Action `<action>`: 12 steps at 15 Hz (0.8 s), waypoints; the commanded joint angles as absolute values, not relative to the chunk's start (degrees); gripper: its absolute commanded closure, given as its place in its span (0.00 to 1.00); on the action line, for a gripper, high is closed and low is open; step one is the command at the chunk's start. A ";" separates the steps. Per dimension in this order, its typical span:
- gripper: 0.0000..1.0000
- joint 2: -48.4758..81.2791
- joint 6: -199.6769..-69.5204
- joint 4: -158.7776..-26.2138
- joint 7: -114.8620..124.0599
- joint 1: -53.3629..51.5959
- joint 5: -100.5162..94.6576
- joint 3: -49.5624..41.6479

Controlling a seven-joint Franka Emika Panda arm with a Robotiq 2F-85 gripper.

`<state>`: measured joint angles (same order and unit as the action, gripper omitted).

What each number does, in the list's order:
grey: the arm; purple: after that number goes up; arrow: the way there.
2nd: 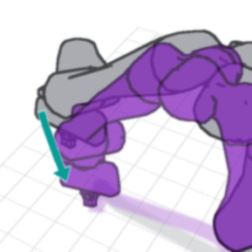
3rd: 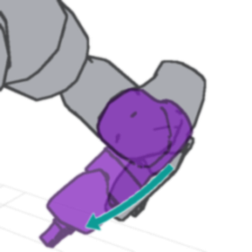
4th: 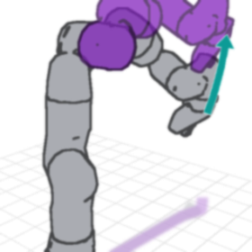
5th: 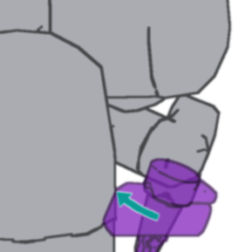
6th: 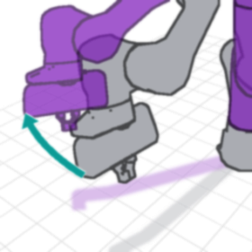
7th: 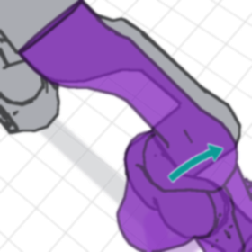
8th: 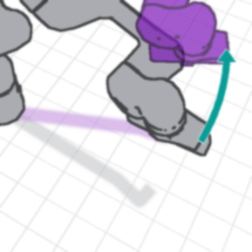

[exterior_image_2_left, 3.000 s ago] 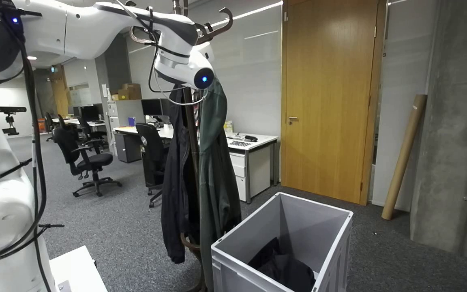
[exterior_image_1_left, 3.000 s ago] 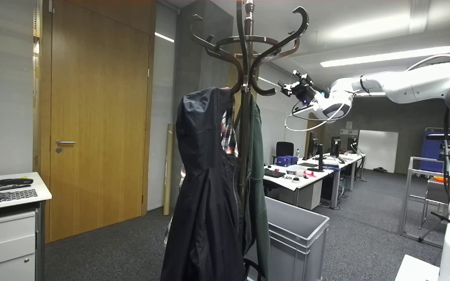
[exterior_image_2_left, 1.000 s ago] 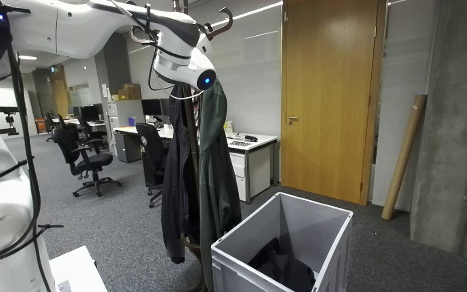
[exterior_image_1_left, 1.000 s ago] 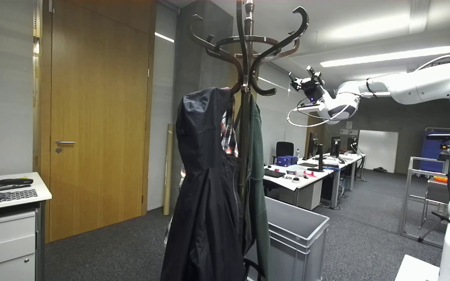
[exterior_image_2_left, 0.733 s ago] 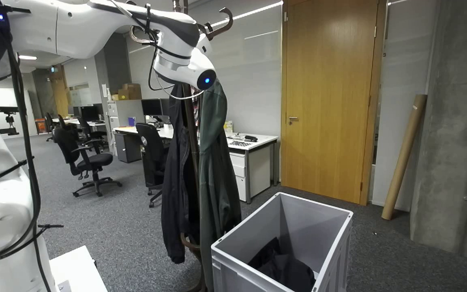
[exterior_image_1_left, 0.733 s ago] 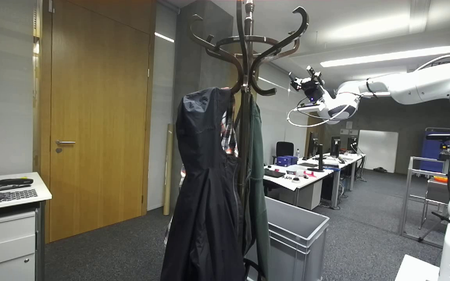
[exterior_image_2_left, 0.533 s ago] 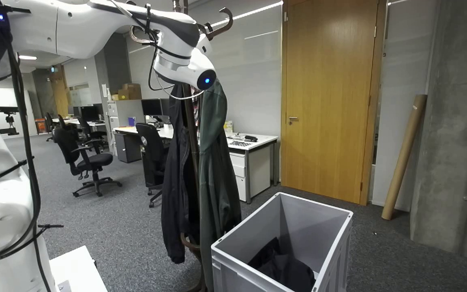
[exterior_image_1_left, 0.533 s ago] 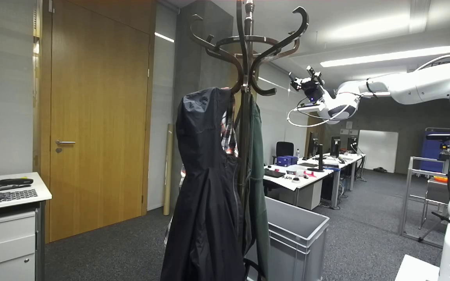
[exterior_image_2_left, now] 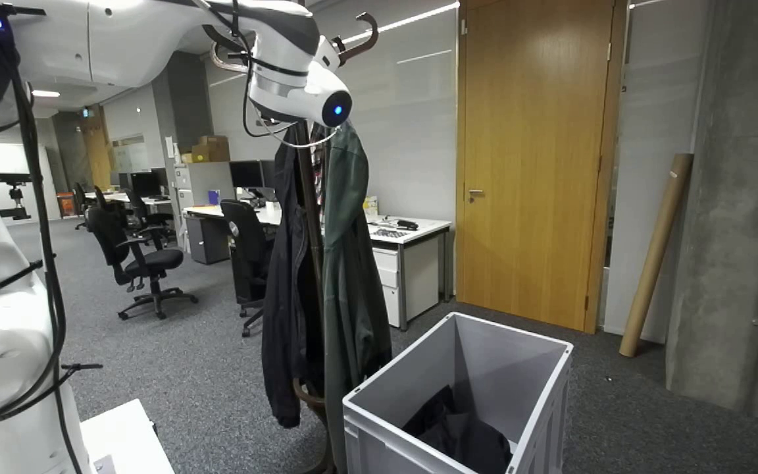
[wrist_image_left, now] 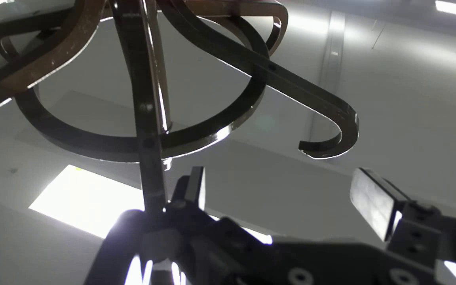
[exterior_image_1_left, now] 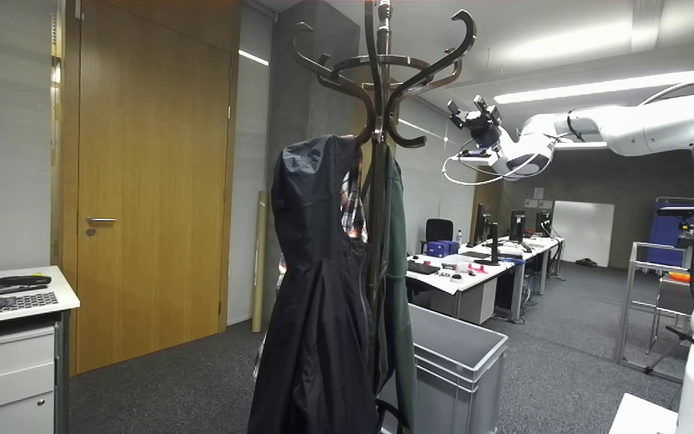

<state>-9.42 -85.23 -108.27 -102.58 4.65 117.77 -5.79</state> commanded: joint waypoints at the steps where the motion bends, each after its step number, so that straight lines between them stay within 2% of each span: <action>1: 0.00 -7.53 -83.35 -102.30 -106.48 5.77 115.09 -6.13; 12: 0.00 -3.35 -79.87 -95.33 -111.03 8.10 116.01 -10.03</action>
